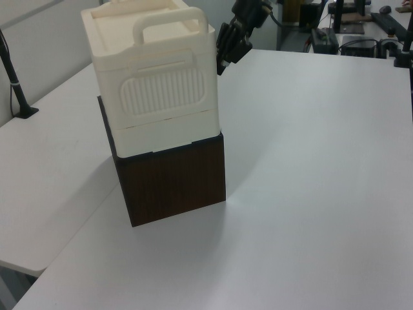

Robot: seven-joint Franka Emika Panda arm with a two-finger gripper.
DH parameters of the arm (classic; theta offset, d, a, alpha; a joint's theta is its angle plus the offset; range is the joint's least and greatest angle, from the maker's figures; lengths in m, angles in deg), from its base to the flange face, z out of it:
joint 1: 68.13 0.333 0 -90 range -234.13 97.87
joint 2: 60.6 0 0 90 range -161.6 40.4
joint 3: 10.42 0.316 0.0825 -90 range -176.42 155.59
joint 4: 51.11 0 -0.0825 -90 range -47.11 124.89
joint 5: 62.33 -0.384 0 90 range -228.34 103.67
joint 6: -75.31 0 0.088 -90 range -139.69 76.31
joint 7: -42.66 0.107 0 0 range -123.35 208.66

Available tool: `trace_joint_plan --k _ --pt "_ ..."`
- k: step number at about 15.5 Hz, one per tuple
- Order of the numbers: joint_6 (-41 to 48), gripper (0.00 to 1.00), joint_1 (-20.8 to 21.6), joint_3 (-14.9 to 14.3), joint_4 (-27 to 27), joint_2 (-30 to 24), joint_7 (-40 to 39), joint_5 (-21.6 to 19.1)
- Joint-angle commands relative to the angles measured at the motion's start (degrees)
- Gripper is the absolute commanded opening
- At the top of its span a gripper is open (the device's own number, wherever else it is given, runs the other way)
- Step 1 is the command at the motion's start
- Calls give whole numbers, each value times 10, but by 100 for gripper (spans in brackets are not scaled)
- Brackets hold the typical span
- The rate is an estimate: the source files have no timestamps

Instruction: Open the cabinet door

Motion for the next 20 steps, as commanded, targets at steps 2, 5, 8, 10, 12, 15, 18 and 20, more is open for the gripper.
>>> trace_joint_plan --k 2,5,8,10,12,15,18,20 --pt "-12 7 5 4 -2 5 17 6" --pt "-12 7 5 4 -1 2 16 6" --pt "-6 7 0 4 9 -12 17 5" --pt "-2 7 -9 4 14 -22 16 5" --pt "-1 7 -23 4 26 -35 17 4" --pt "39 9 -43 4 36 -48 12 4" --pt "88 10 -64 4 36 -62 9 4" --pt "106 10 -79 4 37 -68 6 5"
